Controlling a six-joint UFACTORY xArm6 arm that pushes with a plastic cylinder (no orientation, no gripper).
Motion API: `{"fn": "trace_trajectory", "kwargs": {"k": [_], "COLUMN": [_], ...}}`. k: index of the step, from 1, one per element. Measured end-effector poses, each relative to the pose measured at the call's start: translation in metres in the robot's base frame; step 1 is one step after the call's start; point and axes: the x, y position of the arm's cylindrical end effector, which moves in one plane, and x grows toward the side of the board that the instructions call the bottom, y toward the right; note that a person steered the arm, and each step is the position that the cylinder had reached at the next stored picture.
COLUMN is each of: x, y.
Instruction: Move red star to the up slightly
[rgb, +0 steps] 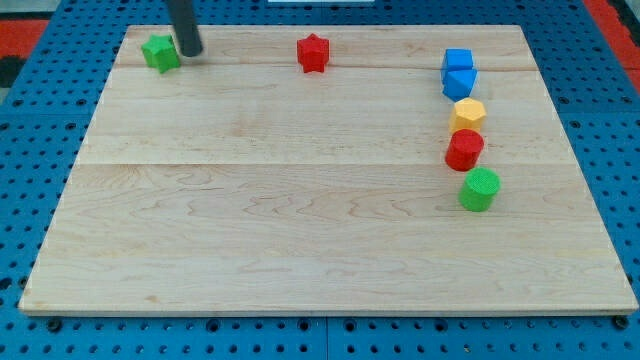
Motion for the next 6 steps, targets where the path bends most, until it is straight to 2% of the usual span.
{"fn": "trace_trajectory", "kwargs": {"k": [1,2,3,4,5,6], "x": [0.059,0.024,-0.017,-0.020,-0.065,-0.066], "y": [0.045,0.122,0.152,0.190,0.212,0.157]}}
